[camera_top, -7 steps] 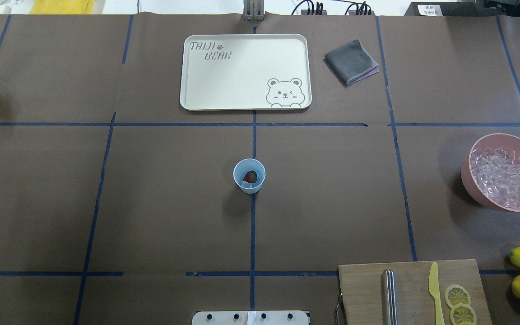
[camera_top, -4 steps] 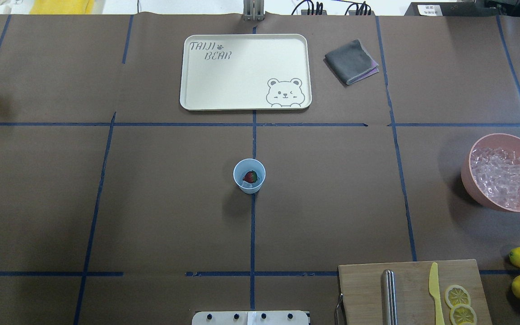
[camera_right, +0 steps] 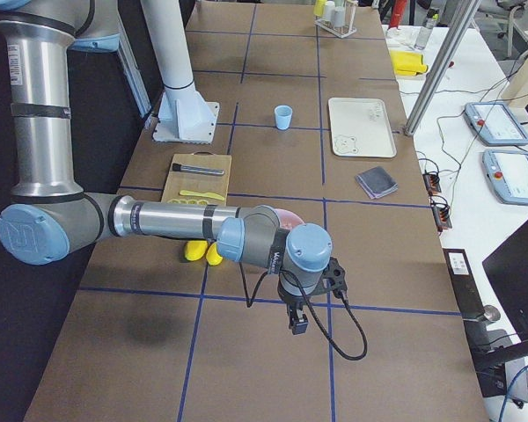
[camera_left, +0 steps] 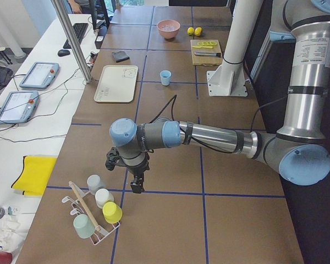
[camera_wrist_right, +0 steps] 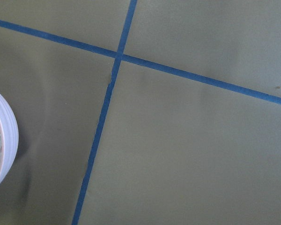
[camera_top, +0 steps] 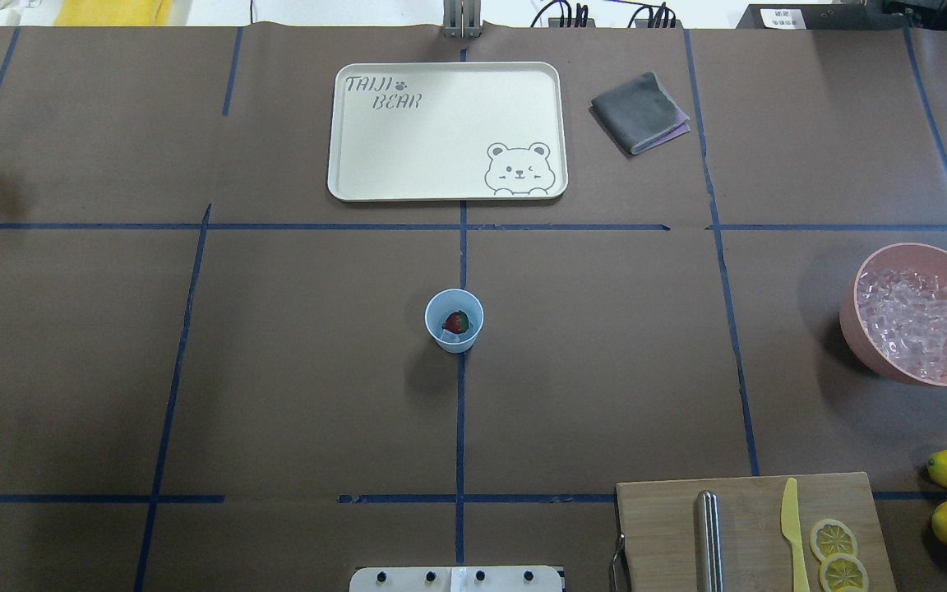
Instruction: Put ice and strawberries in cup
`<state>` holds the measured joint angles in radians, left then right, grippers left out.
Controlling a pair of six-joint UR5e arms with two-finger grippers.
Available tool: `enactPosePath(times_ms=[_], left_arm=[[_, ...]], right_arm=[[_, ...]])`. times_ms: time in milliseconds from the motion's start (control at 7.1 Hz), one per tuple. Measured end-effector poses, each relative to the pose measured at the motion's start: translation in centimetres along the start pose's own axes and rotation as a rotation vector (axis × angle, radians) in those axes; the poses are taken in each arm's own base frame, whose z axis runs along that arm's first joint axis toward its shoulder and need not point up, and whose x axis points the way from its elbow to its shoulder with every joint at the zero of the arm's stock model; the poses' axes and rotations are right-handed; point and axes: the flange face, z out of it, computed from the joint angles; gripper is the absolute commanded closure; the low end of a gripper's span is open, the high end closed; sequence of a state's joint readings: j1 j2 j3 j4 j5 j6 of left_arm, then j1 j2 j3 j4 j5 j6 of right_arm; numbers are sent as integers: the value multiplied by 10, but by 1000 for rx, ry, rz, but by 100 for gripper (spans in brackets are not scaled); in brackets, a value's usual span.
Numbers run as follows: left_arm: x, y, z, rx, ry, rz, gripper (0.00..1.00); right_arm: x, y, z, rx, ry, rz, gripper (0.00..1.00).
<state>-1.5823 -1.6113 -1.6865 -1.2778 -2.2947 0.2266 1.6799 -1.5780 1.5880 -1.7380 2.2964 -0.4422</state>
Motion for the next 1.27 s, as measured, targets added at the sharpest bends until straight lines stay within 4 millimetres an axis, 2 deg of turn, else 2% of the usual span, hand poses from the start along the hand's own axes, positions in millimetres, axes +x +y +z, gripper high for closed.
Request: enactPosePath(times_ms=[1267], left_arm=[[3, 1, -3, 3, -5, 6, 0]], right_arm=[[-1, 0, -1, 2, 0, 3, 0]])
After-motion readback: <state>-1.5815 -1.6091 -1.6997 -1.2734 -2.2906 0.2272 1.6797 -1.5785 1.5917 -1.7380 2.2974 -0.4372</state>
